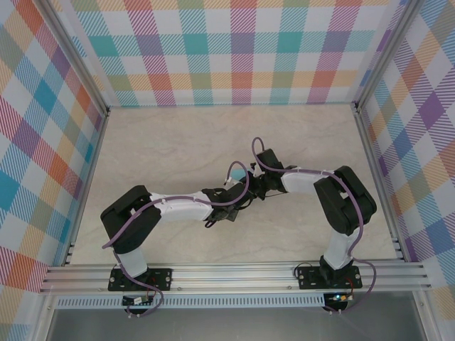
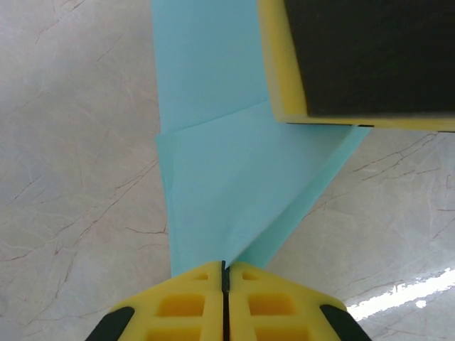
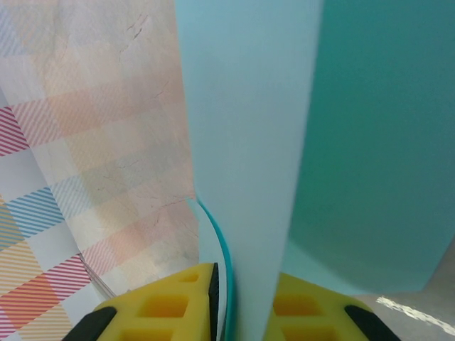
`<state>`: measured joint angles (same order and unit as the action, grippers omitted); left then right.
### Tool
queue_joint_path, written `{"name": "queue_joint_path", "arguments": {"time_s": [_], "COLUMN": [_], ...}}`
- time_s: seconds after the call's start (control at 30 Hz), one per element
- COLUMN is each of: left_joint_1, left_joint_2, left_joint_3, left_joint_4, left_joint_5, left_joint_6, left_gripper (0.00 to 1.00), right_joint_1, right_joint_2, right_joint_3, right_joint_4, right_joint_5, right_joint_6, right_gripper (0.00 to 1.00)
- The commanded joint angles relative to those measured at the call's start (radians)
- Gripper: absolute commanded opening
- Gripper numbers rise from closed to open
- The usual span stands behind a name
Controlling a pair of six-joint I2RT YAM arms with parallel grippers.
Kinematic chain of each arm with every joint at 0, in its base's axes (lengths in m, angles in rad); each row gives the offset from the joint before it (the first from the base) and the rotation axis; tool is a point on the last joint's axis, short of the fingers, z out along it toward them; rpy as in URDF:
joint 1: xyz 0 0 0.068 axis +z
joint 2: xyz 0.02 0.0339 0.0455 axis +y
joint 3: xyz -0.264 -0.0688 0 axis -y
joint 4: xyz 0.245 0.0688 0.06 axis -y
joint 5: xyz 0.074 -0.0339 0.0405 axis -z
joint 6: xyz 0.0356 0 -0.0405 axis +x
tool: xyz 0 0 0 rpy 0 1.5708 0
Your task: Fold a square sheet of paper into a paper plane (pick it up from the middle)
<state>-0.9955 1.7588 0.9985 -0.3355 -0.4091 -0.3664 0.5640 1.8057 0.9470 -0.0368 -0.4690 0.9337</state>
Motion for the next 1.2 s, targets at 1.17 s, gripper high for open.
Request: {"name": "queue_joint_path", "arguments": {"time_s": [1.17], "left_joint_1": [0.370], "left_joint_2": [-0.132], "left_joint_3": [-0.297], "left_joint_4": [0.467], "left_joint_5": [0.788], "left_joint_6": [-0.091], "left_gripper": [0.05], "right_joint_1": [0.005], "right_joint_2": [-0.115], "right_joint_3": [-0.021], "right_joint_4": [0.045], "right_joint_5": [-0.054], "right_joint_6": [-0.064], "right_gripper": [0.23]}}
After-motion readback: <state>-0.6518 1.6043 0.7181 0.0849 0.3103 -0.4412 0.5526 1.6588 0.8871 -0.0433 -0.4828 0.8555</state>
